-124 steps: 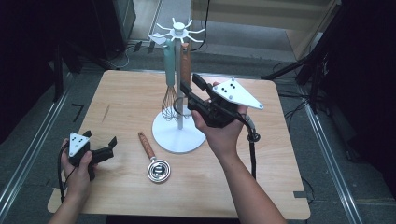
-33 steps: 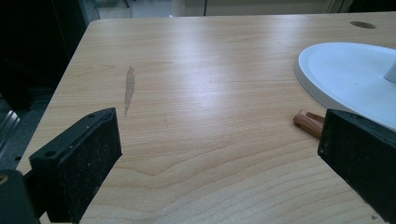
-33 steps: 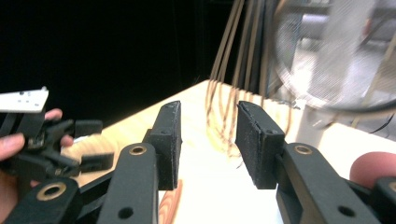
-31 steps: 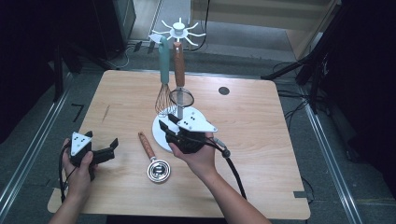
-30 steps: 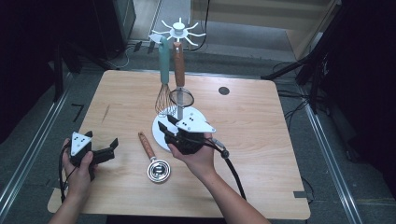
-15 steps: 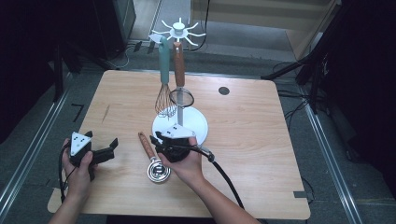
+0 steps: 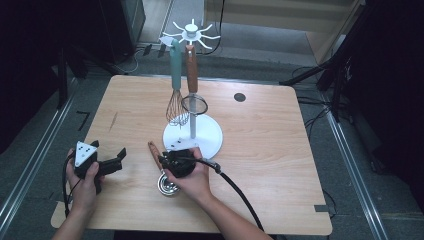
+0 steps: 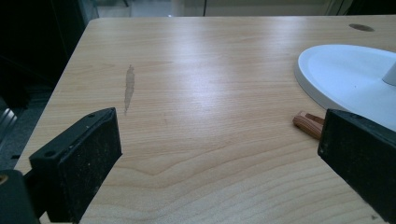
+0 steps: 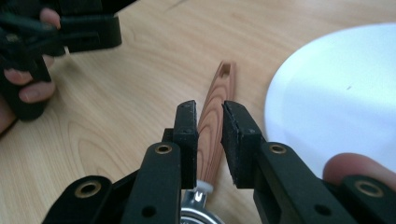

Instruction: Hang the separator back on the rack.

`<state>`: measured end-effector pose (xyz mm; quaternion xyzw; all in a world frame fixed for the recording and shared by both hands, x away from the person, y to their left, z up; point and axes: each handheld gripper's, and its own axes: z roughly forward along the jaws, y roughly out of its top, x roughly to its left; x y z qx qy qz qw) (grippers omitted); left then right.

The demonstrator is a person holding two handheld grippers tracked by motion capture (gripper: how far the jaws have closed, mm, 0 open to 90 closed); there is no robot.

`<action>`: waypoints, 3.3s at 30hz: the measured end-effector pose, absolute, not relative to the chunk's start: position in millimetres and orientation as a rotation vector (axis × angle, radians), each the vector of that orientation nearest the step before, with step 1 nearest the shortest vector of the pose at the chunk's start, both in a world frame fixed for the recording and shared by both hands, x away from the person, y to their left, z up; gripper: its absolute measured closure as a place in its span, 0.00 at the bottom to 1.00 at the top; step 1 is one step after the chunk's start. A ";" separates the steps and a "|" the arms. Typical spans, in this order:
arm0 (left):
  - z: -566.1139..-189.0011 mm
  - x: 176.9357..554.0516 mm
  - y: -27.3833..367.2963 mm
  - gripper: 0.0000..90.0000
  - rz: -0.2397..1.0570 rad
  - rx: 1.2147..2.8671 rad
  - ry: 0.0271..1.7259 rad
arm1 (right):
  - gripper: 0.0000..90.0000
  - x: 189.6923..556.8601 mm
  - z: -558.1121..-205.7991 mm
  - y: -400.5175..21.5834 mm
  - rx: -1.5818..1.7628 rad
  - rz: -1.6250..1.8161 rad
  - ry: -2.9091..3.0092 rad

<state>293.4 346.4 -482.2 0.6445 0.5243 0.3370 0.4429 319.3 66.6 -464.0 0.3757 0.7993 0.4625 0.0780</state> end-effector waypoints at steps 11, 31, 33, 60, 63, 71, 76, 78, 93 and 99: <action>-482.4 293.4 346.3 0.00 0.838 1.597 1.299 | 0.77 318.3 -477.6 76.0 1.154 1.290 2.451; -482.4 293.6 346.2 0.00 0.837 1.597 1.300 | 0.86 316.7 -479.6 68.7 1.154 1.258 2.484; -482.4 293.5 346.2 0.00 0.837 1.598 1.300 | 0.86 315.6 -479.6 66.6 1.155 1.257 2.489; -482.5 293.8 345.9 0.00 0.838 1.598 1.300 | 0.93 302.2 -483.6 31.7 1.143 1.248 2.546; -482.3 294.1 345.3 0.00 0.838 1.611 1.302 | 1.00 302.6 -476.3 30.8 1.142 1.302 2.537; -482.5 293.9 345.7 0.00 0.837 1.601 1.300 | 1.00 303.5 -479.4 52.5 1.092 1.323 2.545; -482.4 294.1 345.6 0.00 0.836 1.605 1.302 | 1.00 299.9 -484.8 60.4 0.984 1.300 2.598; -482.3 293.9 345.7 0.00 0.835 1.606 1.303 | 1.00 300.3 -488.1 61.0 0.980 1.279 2.618; -482.4 294.2 345.5 0.00 0.835 1.609 1.305 | 1.00 293.0 -494.1 38.0 1.008 1.281 2.649; -482.3 294.0 345.4 0.00 0.835 1.614 1.304 | 1.00 288.3 -496.2 21.2 1.018 1.297 2.648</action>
